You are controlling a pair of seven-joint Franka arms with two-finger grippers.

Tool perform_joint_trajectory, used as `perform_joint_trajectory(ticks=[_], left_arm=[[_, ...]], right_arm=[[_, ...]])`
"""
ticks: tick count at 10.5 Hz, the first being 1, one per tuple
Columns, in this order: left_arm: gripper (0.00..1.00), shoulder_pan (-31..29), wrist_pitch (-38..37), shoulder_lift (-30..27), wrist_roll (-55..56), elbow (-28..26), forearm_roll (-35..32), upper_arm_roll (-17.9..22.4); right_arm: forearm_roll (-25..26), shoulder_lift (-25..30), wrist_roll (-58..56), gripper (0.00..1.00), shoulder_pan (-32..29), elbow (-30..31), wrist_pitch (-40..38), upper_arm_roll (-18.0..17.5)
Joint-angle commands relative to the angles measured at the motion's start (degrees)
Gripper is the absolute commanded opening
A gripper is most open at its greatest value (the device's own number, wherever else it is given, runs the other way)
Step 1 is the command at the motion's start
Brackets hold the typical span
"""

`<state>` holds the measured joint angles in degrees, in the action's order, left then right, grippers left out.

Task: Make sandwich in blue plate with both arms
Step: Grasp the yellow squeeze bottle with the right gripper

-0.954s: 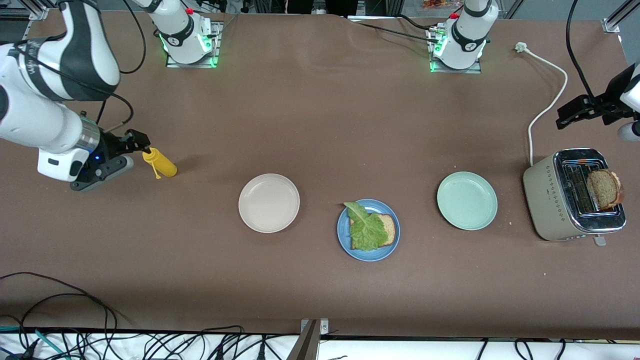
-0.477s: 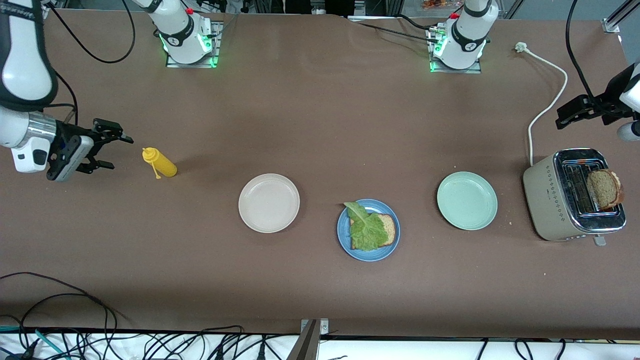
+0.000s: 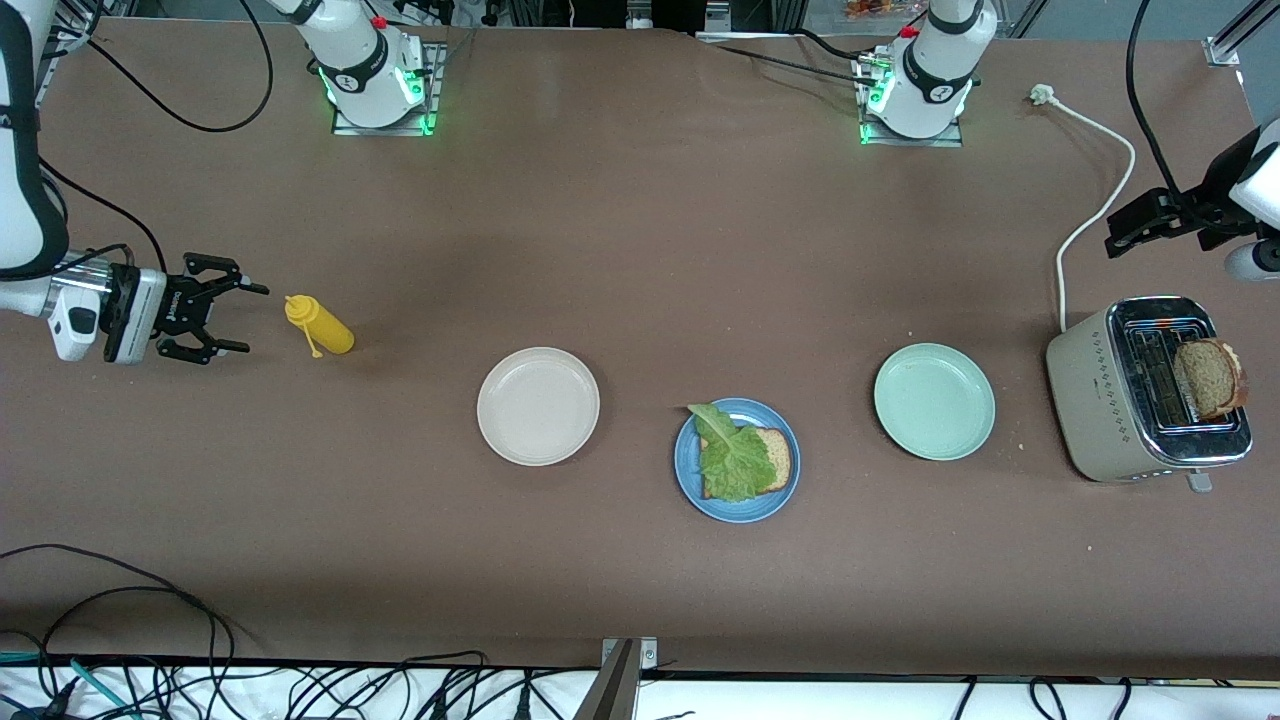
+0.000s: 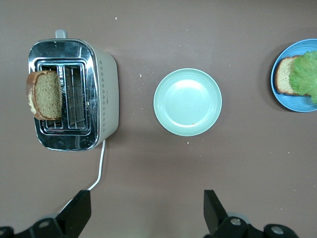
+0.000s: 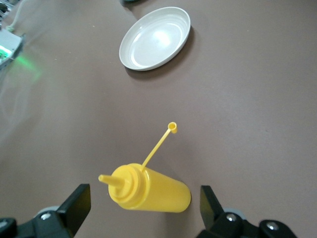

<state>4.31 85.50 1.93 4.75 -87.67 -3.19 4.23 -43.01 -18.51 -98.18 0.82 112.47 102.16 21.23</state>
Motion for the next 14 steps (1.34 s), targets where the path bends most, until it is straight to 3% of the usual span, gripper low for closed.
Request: perform_joint_trajectory(ticks=[1, 3, 7, 10, 14], left_arm=[[1.0, 0.2, -1.1, 0.4, 0.5, 1.7, -0.6, -0.3], [1.0, 0.3, -1.1, 0.4, 0.5, 1.7, -0.7, -0.4], [1.0, 0.4, -1.1, 0.4, 0.6, 1.7, -0.8, -0.4], [1.0, 0.4, -1.1, 0.4, 0.5, 1.7, -0.8, -0.3], [1.0, 0.3, -1.1, 0.4, 0.5, 1.7, -0.7, -0.2]], right_arm=[[-8.0, -4.9, -13.7, 0.98, -3.5, -0.7, -6.2, -0.1], [-11.6, -7.8, -20.6, 0.98, -4.4, -0.8, -9.4, -0.1], [-12.0, -10.2, -28.7, 0.94, -7.2, -0.8, -10.3, -0.2], [-17.4, -15.2, -36.0, 0.92, -7.8, -1.6, -16.2, -0.2], [-20.0, -19.0, -41.4, 0.92, -7.8, -3.0, -17.1, -0.5]])
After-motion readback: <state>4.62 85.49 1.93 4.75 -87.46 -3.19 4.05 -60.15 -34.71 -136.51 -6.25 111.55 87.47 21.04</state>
